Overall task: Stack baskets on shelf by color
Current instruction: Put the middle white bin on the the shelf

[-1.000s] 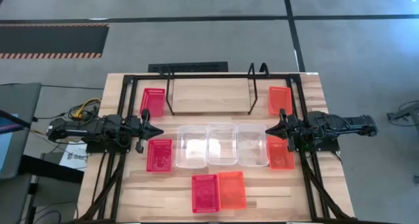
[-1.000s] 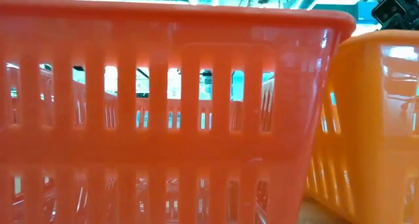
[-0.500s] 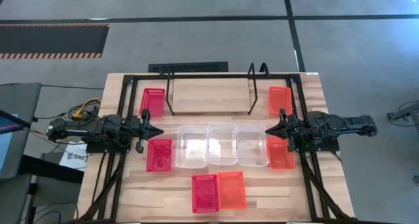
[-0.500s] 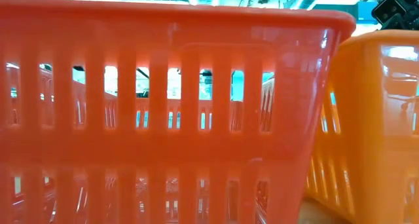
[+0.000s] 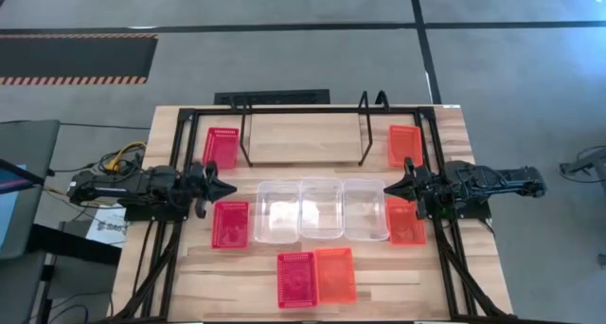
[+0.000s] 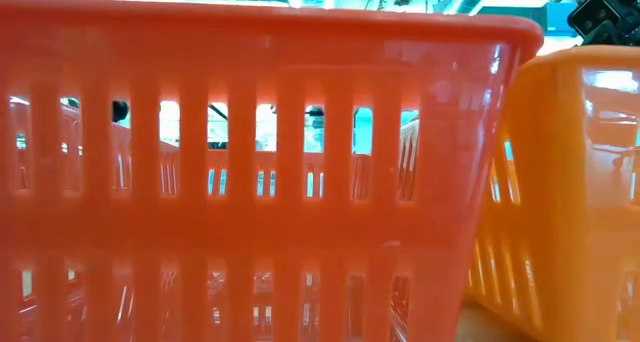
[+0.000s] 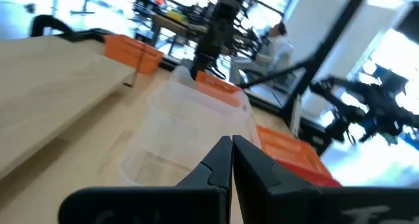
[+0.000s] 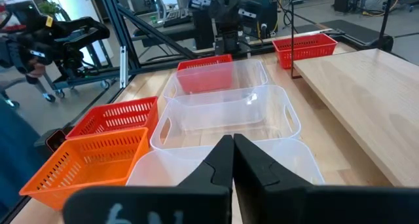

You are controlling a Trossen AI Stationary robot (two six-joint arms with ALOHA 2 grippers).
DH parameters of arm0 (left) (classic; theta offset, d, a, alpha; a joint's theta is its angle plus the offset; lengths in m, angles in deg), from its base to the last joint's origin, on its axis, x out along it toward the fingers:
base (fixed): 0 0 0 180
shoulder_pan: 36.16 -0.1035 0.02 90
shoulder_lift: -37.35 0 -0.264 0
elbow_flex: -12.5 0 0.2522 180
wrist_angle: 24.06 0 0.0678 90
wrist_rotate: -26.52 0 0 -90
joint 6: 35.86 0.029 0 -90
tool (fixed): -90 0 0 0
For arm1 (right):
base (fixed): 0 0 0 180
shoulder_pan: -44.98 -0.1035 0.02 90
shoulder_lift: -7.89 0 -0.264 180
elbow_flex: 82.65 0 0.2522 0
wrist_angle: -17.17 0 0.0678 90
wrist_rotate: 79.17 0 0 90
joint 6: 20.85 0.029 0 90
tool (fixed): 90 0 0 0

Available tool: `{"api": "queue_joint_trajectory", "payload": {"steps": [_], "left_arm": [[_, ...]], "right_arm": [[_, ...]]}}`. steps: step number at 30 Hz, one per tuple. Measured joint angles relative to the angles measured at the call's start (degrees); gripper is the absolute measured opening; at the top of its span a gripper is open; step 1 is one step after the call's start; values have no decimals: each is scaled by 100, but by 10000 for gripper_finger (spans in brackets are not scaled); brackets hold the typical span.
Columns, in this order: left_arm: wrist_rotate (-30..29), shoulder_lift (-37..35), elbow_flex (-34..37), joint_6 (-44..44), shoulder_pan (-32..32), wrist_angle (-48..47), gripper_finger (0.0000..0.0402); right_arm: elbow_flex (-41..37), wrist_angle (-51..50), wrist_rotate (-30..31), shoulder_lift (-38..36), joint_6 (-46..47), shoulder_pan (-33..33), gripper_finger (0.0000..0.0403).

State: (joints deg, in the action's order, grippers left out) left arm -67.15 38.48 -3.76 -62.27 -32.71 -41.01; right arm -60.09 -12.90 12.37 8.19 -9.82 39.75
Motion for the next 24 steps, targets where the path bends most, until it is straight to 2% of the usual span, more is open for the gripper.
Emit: {"api": "queue_joint_trajectory", "payload": {"steps": [5, 9, 11, 16, 21, 24], "left_arm": [[-552, 0, 2, -654, -1, 82, 0], [-1102, 0, 2, -1420, -1, 130, 0], [-1330, 0, 2, -1631, -1, 149, 0], [-1566, 0, 2, -1752, -1, 619, 0], [-1516, -2, -4, -1371, 0, 1168, 0], [-1516, 0, -4, -1178, -1, 1155, 0]], "right_arm": [[-2, 1, 9, 0, -44, 1, 27], [-1, 8, 174, 0, -821, 66, 28], [-2, 60, 175, 2, -887, 93, 28], [-1, 841, 205, 4, -209, 99, 28], [0, 2357, 207, 4, 1840, 84, 28], [2, 3018, 537, 4, 2067, 116, 29]]}}
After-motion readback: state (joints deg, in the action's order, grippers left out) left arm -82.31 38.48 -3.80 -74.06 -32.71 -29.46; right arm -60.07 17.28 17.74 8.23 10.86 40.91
